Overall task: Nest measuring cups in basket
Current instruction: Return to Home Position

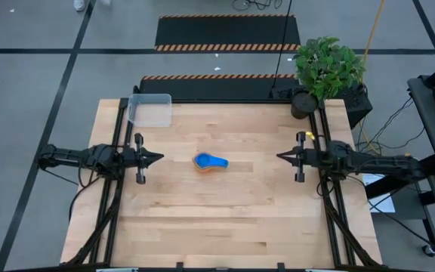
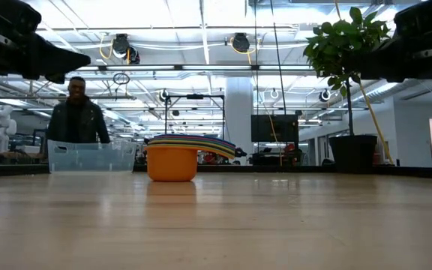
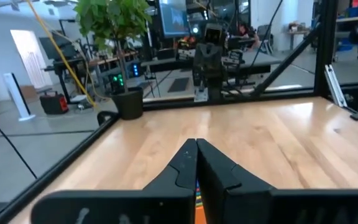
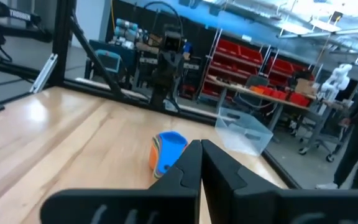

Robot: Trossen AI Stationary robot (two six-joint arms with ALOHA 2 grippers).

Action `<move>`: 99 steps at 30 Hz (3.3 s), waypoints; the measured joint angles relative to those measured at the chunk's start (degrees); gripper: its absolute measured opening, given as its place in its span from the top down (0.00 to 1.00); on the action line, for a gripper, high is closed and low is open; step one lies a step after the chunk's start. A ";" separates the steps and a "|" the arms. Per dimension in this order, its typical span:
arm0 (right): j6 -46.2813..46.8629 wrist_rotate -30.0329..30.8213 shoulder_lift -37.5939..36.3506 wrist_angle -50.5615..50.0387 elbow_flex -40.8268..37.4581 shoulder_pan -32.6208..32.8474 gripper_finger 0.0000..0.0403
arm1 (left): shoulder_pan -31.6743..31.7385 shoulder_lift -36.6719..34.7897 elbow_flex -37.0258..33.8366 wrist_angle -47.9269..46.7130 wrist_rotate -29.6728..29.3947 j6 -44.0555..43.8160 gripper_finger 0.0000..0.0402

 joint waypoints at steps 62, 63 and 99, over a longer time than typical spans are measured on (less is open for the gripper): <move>3.00 -0.89 -8.49 -10.58 0.00 -0.01 1.00 | 0.07 4.11 -1.99 3.09 9.34 0.31 0.91; 3.46 -0.85 -8.47 -10.75 0.00 -0.01 1.00 | 0.07 4.11 -2.03 3.36 9.26 0.31 0.91; 7.44 3.29 -8.23 -10.33 0.00 8.25 1.00 | 0.07 4.11 -2.03 4.58 9.26 0.19 0.91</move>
